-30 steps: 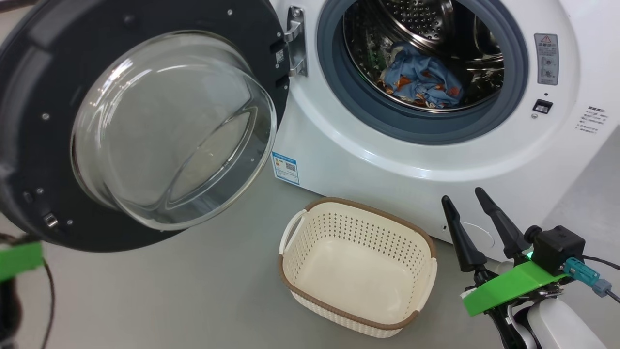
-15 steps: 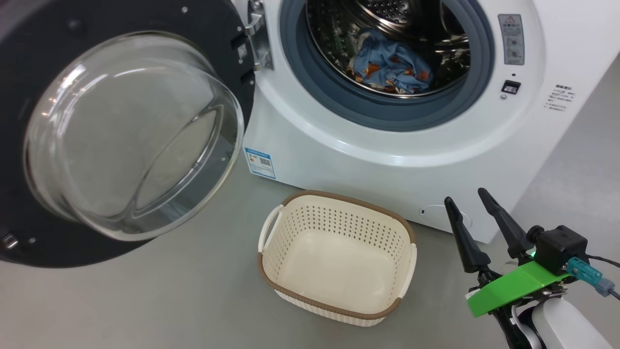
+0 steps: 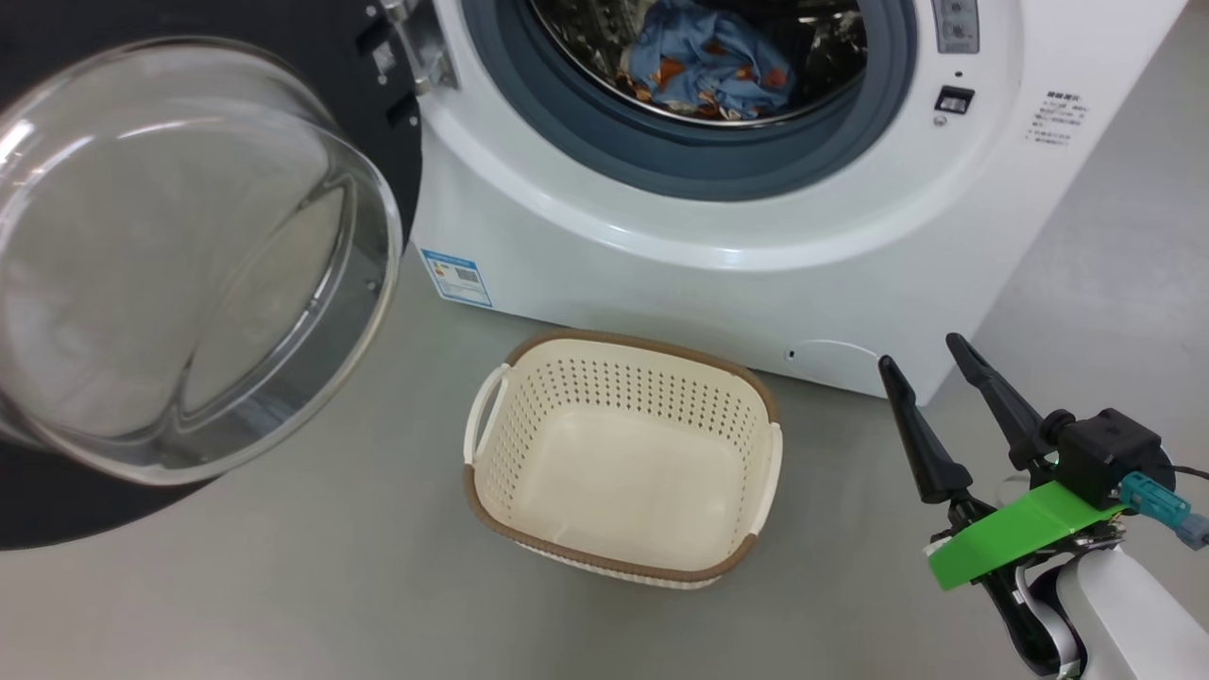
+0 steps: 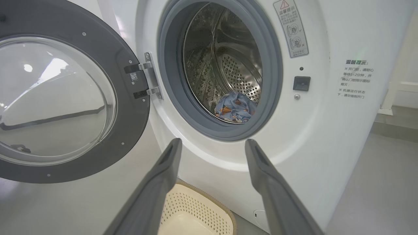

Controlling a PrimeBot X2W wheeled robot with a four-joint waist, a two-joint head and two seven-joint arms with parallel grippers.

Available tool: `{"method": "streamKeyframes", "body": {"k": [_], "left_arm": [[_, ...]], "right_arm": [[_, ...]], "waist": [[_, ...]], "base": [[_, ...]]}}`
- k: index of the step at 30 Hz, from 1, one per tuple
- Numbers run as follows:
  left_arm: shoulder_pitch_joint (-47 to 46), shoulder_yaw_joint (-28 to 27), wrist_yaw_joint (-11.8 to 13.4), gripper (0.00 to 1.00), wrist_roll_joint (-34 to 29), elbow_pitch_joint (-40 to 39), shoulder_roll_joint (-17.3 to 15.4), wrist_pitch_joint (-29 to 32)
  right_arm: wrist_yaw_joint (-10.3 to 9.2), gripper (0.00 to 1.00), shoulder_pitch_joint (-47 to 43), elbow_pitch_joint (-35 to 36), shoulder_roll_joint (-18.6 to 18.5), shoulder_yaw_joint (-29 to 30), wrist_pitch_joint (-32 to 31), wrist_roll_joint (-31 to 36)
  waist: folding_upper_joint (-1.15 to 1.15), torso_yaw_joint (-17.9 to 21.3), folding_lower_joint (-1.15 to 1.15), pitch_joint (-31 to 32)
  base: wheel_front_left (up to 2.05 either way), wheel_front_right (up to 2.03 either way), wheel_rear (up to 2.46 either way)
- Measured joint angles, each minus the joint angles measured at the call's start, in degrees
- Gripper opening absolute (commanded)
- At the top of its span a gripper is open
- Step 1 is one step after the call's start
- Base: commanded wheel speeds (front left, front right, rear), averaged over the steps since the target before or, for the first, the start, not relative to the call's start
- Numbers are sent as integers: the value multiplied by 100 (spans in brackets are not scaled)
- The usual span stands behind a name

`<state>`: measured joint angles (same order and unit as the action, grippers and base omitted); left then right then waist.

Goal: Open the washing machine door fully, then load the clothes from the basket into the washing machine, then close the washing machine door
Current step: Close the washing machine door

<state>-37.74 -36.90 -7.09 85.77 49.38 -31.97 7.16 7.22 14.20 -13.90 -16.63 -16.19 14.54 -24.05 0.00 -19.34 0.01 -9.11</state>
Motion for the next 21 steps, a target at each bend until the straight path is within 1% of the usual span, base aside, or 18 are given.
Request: {"method": "streamKeyframes", "body": {"k": [4, 12, 21], "left_arm": [[-23, -146, 0, 0, 152, 405, -142, 100], [-134, -316, 0, 0, 325, 935, -234, 272], [-247, -255, 0, 0, 403, 1212, -274, 702]], "right_arm": [[1, 100, 70, -4, -25, 5, 0, 54], [1, 100, 122, 12, -108, 41, 0, 92], [1, 100, 193, 43, -127, 138, 0, 166]], "waist": [[0, 103, 0, -153], [0, 263, 0, -395], [0, 300, 0, -598]], "base": [[0, 0, 0], [0, 0, 0], [0, 0, 0]]}}
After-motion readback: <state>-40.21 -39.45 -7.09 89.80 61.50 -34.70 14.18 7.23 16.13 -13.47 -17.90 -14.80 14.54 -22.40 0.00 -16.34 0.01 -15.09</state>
